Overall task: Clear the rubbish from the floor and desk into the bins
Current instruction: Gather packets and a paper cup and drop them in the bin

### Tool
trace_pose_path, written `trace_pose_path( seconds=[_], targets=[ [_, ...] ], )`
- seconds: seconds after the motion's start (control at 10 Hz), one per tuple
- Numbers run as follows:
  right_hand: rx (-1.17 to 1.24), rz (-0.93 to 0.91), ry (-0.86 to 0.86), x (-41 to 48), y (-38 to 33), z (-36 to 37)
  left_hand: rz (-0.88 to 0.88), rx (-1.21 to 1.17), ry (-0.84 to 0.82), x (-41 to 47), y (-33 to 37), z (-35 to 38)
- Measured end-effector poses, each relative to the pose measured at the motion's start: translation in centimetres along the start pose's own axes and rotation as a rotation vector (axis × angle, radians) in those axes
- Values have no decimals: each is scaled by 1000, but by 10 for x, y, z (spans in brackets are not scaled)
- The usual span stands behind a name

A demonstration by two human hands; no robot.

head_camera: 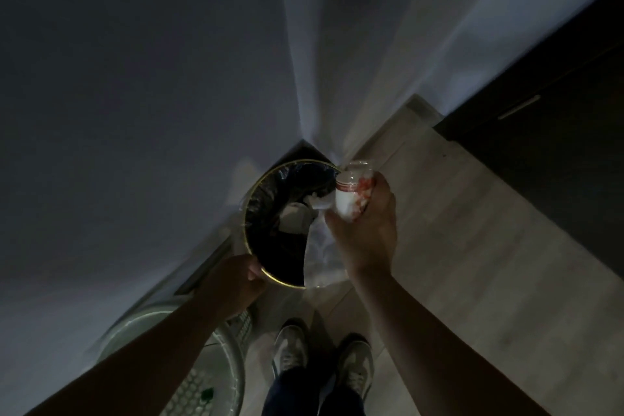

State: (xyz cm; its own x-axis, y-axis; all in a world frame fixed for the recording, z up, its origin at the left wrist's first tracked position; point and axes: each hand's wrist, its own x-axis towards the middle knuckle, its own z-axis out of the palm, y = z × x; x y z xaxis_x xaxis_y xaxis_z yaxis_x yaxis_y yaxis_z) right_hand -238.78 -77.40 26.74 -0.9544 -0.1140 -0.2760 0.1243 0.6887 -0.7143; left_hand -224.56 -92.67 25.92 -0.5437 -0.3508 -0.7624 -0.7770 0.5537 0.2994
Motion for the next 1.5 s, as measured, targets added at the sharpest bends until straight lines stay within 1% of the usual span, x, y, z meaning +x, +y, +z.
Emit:
trace_pose_path(
  seconds=[0.1, 0.2, 0.4, 0.5, 0.6, 0.7, 0.8, 1.0, 1.1, 1.2, 1.3, 1.4, 1.5],
  targets=[
    [-41, -72, 44, 3, -1, 30, 3, -3, 1, 1, -15, 2],
    [-153, -119, -39, -3, 5, 49, -8, -17, -6, 2, -27, -2],
    [-438, -23, -396, -18, 6, 51, -35, -7, -4, -5, -36, -13],
    [-490, 7, -478, -16, 1, 48, -29, 6, 4, -13, -28, -21],
    [-551, -64, -547, -10, -2, 45, -36, -11, 7, -18, -26, -27],
    [-491, -141, -604, -9, -6, 39, -29, -4, 44, -24, -27, -34],
    [-530, -169, -634, -14, -16, 24, -30, -15, 29, -43, -15, -41],
    [-656, -274, -671, -27, -41, -24, -3, -7, 28, -75, -3, -59],
    [-710, -337, -671, -33, -67, -57, 6, 29, 50, -105, 14, -81],
    [-761, -437, -683, -47, -105, -103, -15, 69, 73, -147, 37, -106],
    [-805, -526, -719, -60, -140, -142, -19, 99, 123, -181, 55, -122],
    [-839, -645, -731, -80, -191, -196, -32, 86, 162, -269, 99, -170],
    [-850, -764, -755, -102, -250, -249, 22, 110, 245, -330, 109, -196]
  ],
)
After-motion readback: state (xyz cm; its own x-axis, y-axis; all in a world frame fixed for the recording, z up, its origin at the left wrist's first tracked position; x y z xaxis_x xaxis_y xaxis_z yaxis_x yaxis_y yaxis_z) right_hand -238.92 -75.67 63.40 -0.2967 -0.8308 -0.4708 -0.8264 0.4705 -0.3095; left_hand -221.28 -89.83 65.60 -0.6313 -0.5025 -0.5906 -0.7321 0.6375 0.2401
